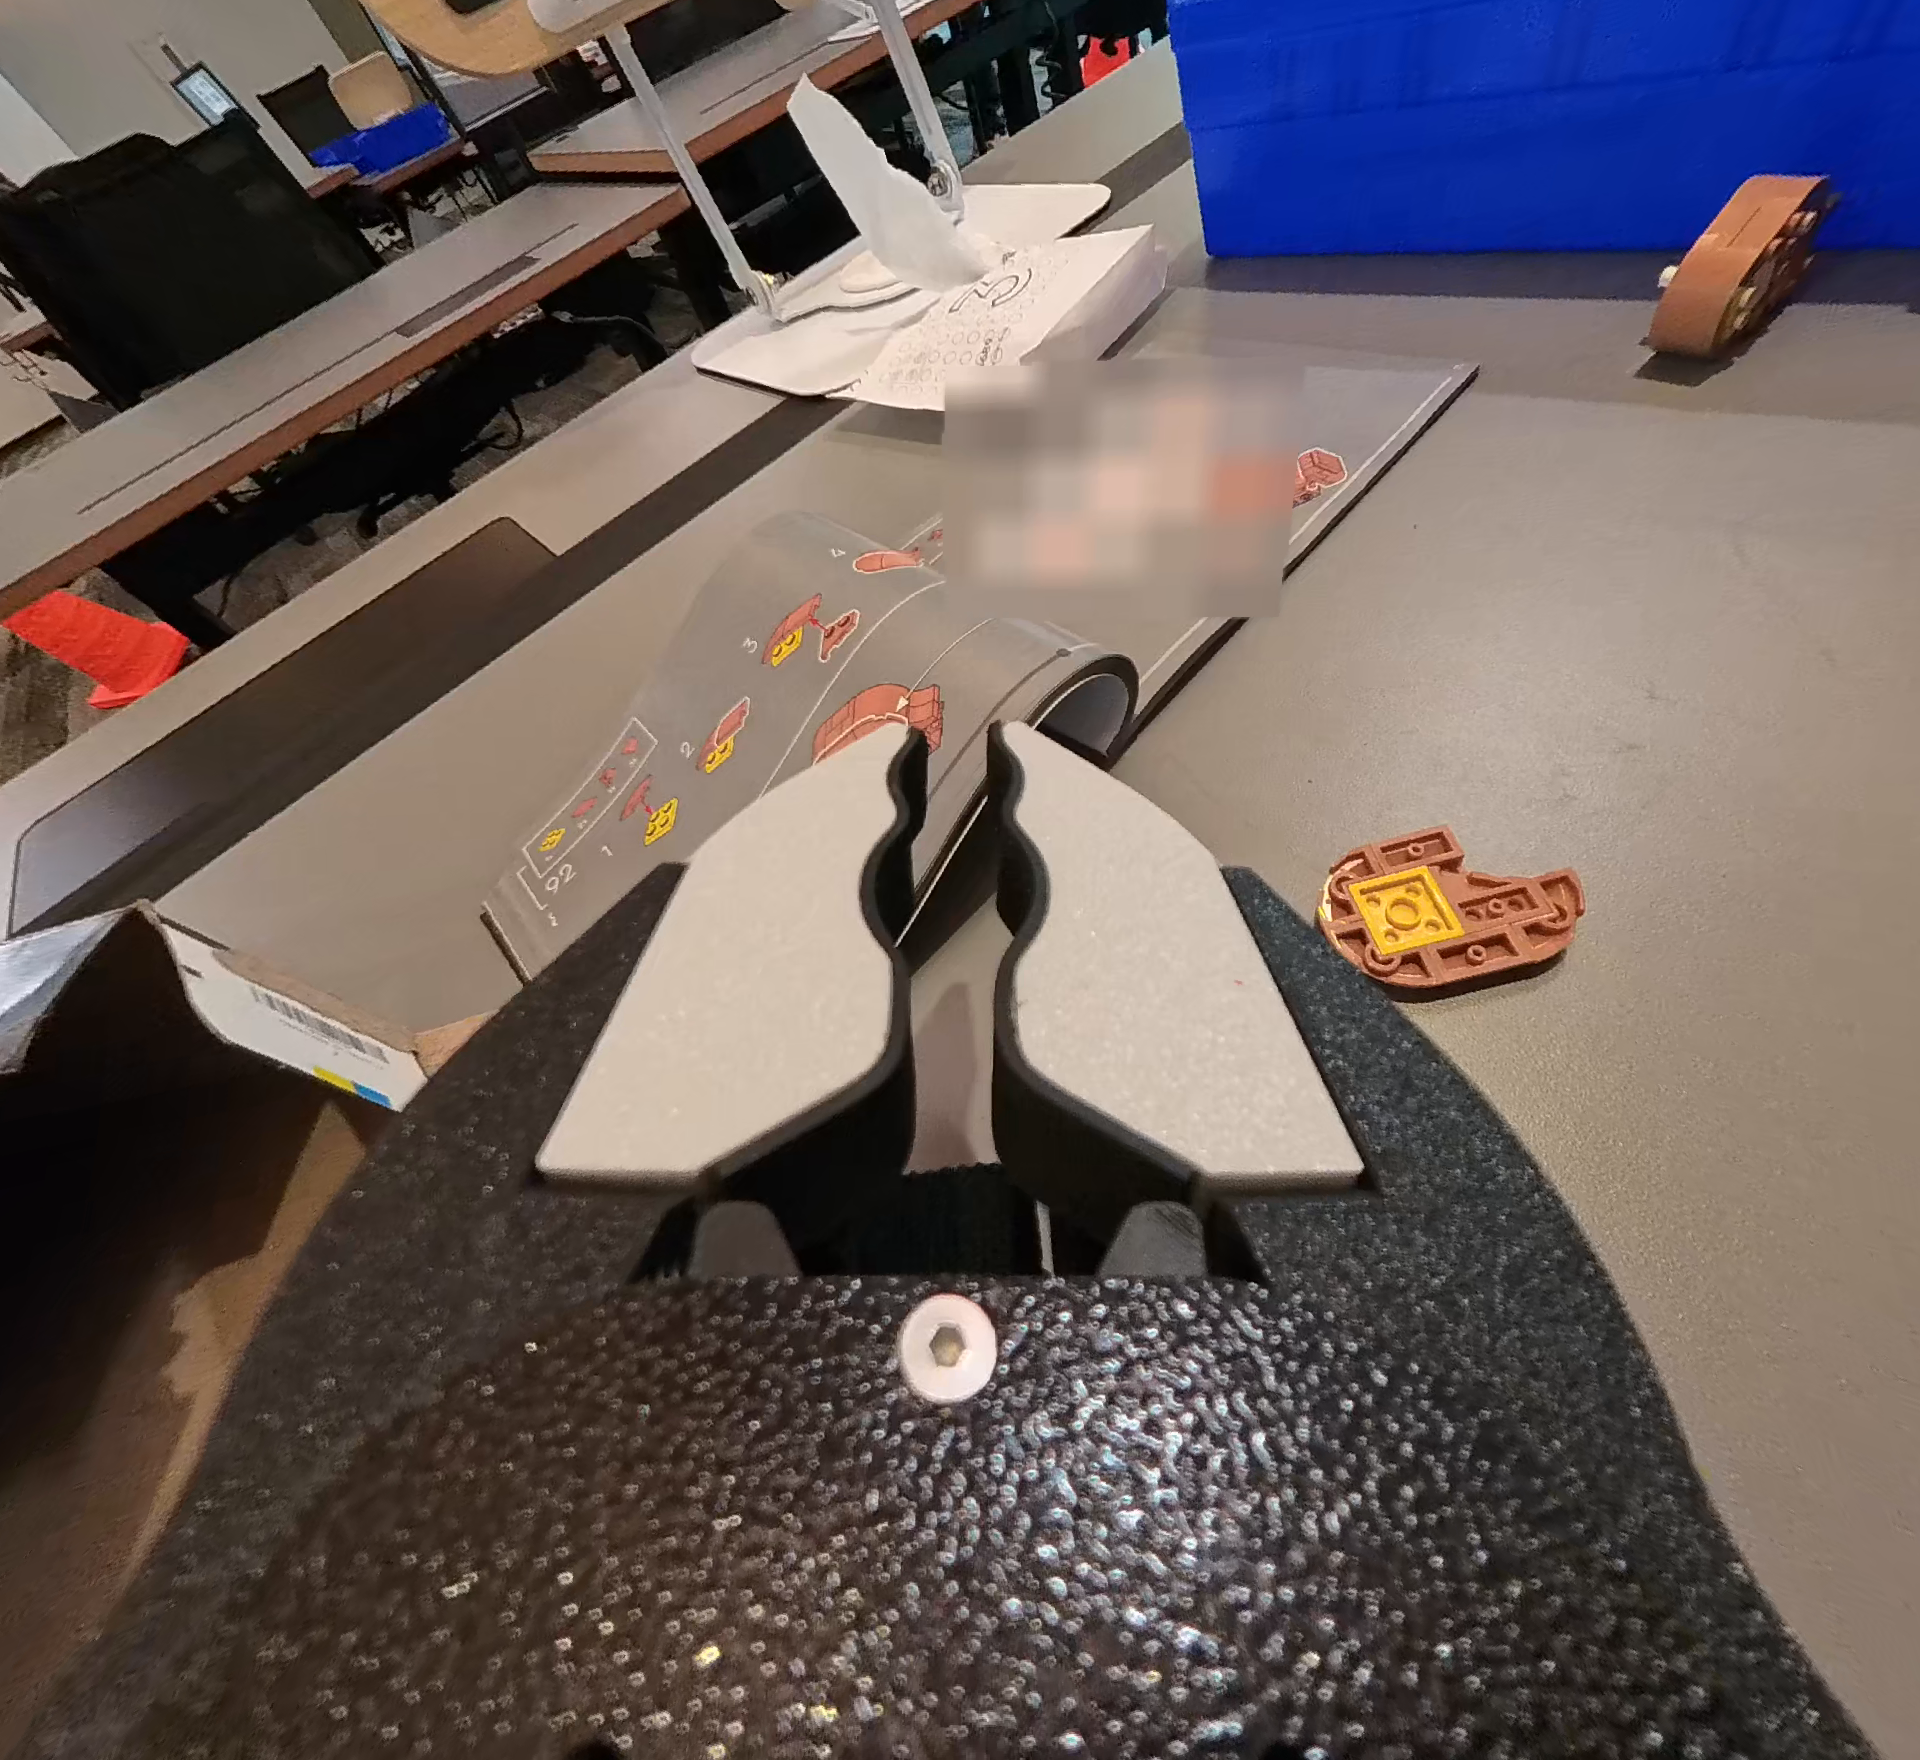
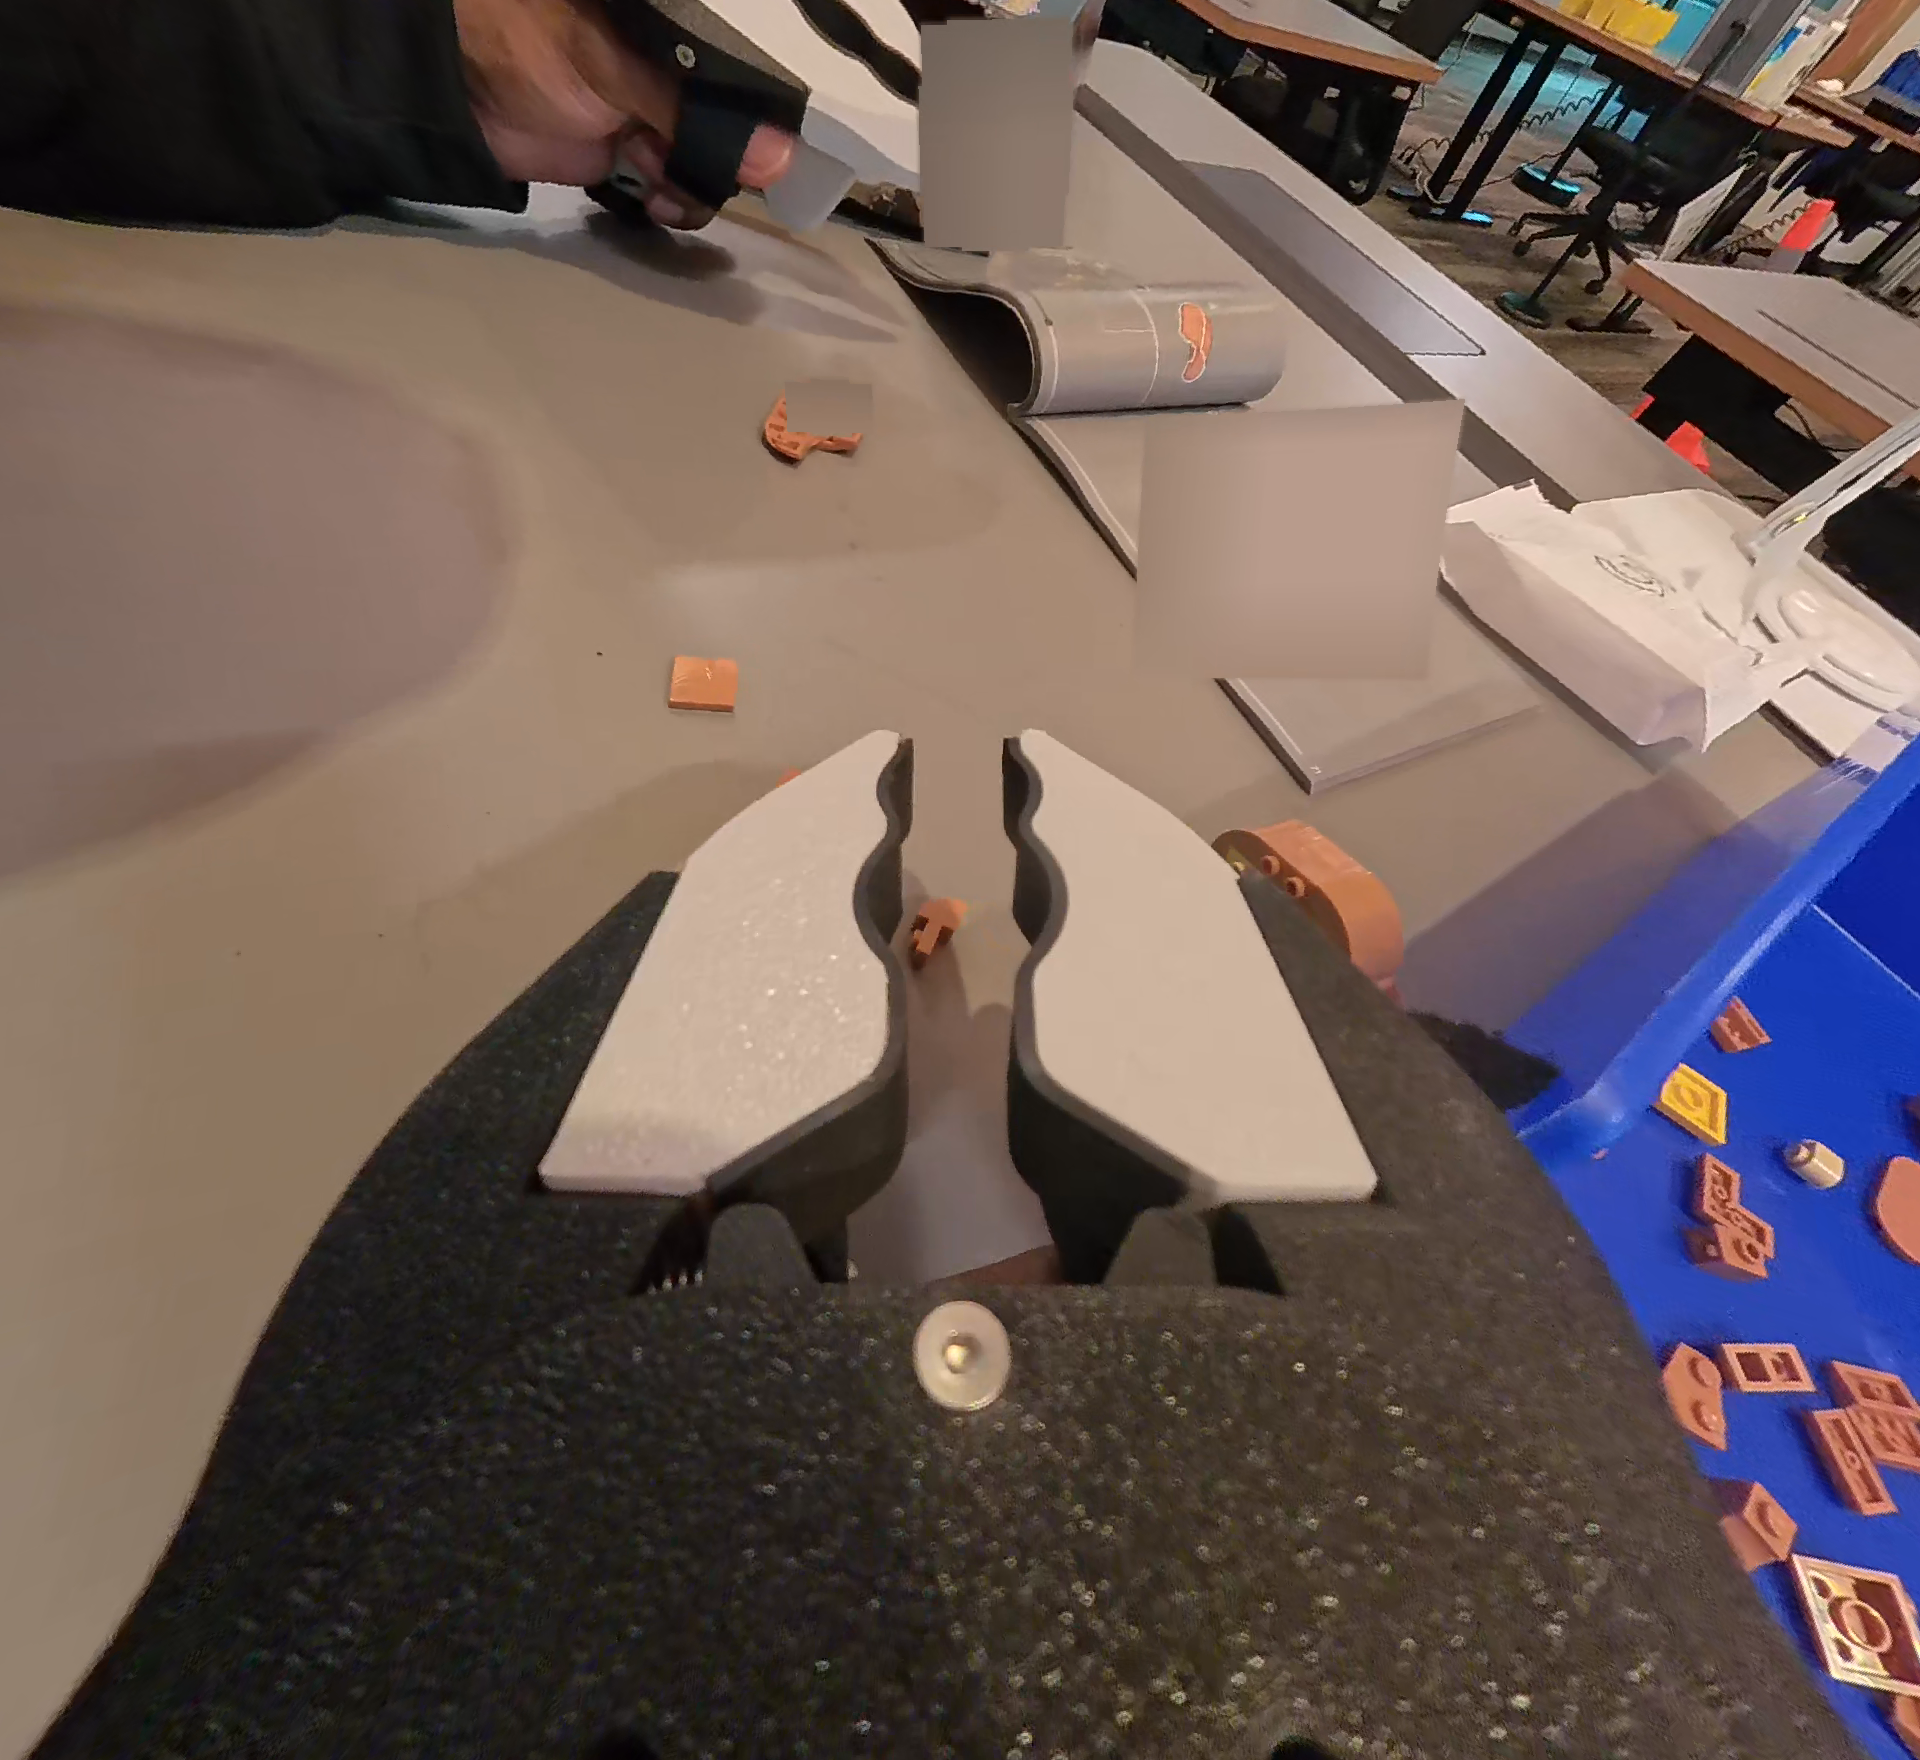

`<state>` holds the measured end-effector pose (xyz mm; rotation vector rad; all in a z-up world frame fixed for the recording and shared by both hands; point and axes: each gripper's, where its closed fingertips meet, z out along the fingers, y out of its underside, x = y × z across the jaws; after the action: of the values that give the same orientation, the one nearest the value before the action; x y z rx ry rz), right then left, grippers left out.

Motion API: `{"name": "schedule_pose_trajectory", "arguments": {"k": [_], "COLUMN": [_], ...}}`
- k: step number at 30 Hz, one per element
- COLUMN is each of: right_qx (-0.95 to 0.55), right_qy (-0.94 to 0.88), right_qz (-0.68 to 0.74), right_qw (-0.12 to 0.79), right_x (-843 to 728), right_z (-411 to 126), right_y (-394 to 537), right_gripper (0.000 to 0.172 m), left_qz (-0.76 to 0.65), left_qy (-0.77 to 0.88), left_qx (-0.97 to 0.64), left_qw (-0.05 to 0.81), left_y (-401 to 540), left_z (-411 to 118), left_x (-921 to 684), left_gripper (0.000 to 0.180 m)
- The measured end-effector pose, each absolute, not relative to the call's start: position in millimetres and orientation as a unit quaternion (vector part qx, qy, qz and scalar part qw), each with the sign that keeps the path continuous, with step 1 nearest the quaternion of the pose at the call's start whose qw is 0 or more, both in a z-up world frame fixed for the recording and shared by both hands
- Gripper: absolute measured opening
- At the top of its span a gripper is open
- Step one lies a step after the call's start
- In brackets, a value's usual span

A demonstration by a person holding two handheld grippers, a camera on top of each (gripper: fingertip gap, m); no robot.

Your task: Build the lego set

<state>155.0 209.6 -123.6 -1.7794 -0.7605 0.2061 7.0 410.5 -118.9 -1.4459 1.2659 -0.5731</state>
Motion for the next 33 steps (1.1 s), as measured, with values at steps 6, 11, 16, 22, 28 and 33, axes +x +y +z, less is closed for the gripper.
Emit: {"name": "schedule_pose_trajectory", "arguments": {"k": [6,11,16,22,28,33], "right_qx": [-0.759,-0.755,-0.674,-0.605,-0.627,-0.644], "right_qy": [-0.316,-0.325,-0.358,-0.233,-0.183,-0.198], "right_qz": [0.088,0.090,0.237,0.317,0.258,0.219], "right_qw": [0.563,0.562,0.602,0.692,0.712,0.706], "right_x": [158,155,130,203,262,275], "right_z": [-123,-124,-82,-12,-5,-5], "right_y": [211,210,173,142,133,136], "right_gripper": [0.016,0.016,0.019,0.019,0.018,0.018], "left_qz": [-0.244,-0.242,-0.243,-0.238,-0.216,-0.195], "left_qy": [0.533,0.538,0.538,0.535,0.532,0.531], "left_qx": [-0.607,-0.606,-0.606,-0.608,-0.617,-0.619], "left_qw": [0.536,0.535,0.533,0.536,0.539,0.545], "left_y": [410,409,409,412,419,421], "left_z": [-119,-120,-120,-120,-123,-124], "left_x": [7,8,6,7,8,8], "left_gripper": [0.010,0.010,0.010,0.010,0.010,0.010]}}
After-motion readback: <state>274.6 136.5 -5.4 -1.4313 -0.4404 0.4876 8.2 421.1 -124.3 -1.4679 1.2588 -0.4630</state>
